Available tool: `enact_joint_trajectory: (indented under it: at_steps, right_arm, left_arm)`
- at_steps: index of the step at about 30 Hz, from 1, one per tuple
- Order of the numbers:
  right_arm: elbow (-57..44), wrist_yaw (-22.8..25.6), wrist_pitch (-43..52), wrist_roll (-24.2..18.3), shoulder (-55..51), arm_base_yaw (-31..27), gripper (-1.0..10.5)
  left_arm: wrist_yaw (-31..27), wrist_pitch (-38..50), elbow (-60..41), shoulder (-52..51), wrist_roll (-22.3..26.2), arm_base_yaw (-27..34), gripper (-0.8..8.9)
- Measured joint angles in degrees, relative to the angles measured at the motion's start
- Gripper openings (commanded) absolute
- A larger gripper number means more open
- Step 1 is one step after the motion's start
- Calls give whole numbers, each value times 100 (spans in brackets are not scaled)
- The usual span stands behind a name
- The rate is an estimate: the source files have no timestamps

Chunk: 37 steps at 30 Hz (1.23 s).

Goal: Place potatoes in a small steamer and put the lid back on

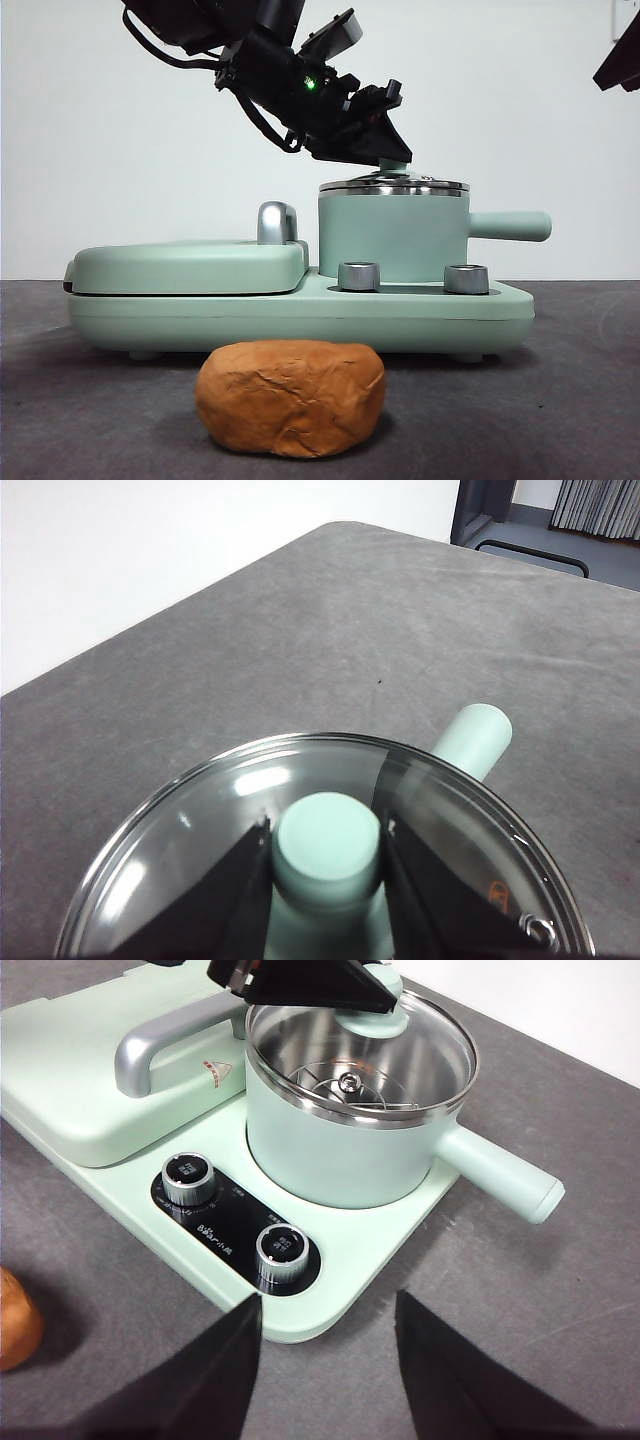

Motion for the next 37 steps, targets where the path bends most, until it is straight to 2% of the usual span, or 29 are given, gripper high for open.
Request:
enact_joint_trajectory:
  at_steps: [11,17,31,37]
  right_arm:
    - [0,0,0,0,0,0,211]
    - [0,0,0,0,0,0,211]
    - [0,0,0,0,0,0,212]
    - [0,-160,-96,2,0,15,212]
  left_arm:
    - [-146,-225,0,-190,-11,-11,6]
    - [-170,-448,0,-678,-63,20,6]
    - [-90,-2347,-22,-1606,-66,334,9]
    - [68,-2420,-678,-2293,-63,533,9]
